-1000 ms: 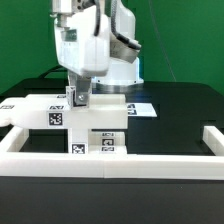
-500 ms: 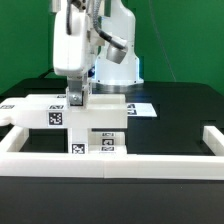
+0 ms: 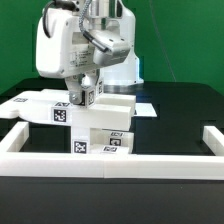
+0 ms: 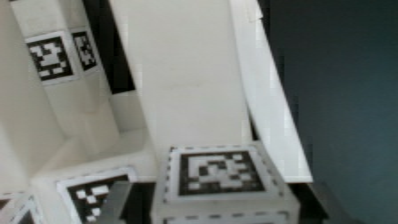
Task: Assemble chair
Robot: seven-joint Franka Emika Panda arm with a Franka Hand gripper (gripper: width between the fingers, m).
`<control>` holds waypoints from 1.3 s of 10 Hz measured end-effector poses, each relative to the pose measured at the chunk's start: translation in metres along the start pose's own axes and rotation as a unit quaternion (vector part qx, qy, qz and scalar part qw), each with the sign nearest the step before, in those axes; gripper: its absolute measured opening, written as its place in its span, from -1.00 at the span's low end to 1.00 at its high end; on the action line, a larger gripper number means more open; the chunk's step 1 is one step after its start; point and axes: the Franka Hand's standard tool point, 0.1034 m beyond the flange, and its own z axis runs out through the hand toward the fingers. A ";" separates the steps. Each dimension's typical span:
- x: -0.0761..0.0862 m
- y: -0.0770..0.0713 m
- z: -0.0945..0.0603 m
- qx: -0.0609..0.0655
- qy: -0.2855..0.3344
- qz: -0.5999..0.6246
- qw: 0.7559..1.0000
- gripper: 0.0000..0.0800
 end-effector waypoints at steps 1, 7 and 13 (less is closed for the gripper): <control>0.000 0.002 0.000 -0.005 0.000 0.022 1.000 -0.30; -0.012 0.003 -0.015 0.002 -0.012 0.011 1.000 0.57; -0.024 0.007 -0.026 0.005 -0.020 0.002 1.000 0.62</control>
Offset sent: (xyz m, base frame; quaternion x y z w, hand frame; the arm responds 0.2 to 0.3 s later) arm 0.0000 0.0000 0.0000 0.0000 0.0000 0.0000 1.0000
